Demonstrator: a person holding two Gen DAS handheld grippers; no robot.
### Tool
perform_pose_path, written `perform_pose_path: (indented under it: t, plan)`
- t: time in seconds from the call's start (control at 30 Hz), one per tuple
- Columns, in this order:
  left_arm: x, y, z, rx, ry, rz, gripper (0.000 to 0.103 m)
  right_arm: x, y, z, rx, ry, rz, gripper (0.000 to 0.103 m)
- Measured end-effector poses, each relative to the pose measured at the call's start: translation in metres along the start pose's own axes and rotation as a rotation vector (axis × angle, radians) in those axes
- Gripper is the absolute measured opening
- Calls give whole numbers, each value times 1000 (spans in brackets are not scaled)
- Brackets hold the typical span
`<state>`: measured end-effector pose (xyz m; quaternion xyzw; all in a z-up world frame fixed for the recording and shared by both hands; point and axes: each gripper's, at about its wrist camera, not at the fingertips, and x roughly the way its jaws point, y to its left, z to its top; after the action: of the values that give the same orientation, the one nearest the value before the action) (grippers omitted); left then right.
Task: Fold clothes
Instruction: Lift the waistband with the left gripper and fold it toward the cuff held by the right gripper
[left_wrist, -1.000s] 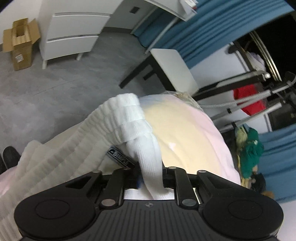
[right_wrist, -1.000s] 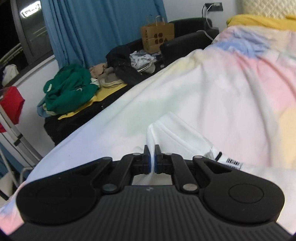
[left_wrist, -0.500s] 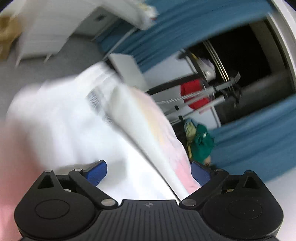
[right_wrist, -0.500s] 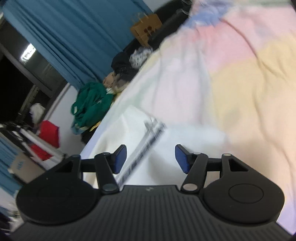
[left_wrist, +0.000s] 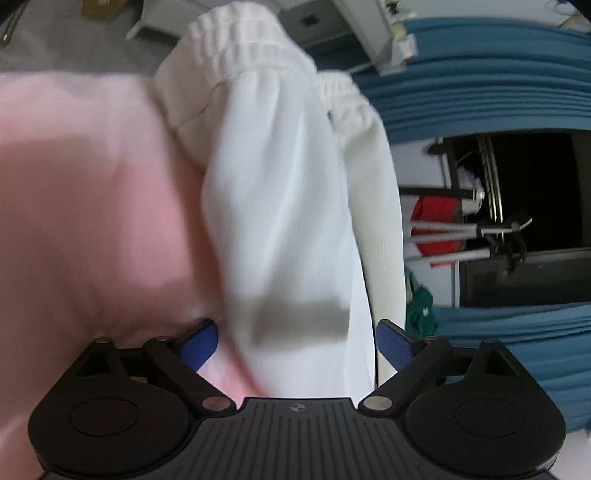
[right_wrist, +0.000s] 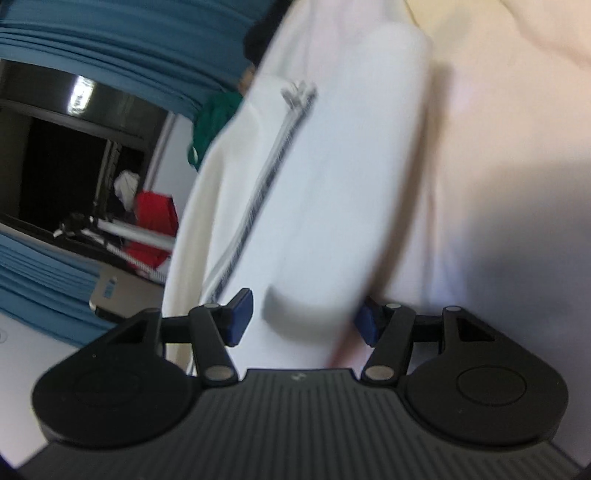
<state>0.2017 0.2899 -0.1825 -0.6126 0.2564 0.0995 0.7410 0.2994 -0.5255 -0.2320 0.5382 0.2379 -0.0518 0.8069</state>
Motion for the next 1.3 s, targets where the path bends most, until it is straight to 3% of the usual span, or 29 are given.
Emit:
perform_pose_path:
  t: [0.07,0.13,0.17,0.23,0.33,0.53,0.6,0.8,0.93,1.17,1.3]
  plan:
    - [6,-2,1,24,-59,1,80,9,-4,11,6,-55,18,56]
    - [13,-4,2,54,-109,12,58,17,-7,19,19,-106,14,42]
    - [16,-5,3,69,-128,19,51,21,-8,24,21,-122,-1,27]
    - [21,-4,7,88,-144,31,29,26,-8,29,26,-140,-4,22]
    - [19,-9,7,122,-150,18,19,27,-2,33,15,-167,-2,15]
    - [-9,-41,-3,276,-199,-12,16,3,12,36,1,-204,6,12]
    - [-18,-40,-8,241,-197,-29,15,-9,15,34,-13,-208,-9,12]
    - [-54,-50,-13,312,-154,-26,15,-55,29,20,13,-207,-51,11]
    - [-109,-25,-5,235,-114,-28,15,-95,35,15,-20,-201,-89,11]
    - [-143,8,5,175,-35,50,15,-151,-10,-7,132,-171,-157,11]
    - [-148,10,-2,271,-37,115,17,-158,-45,-13,202,-128,-153,12]
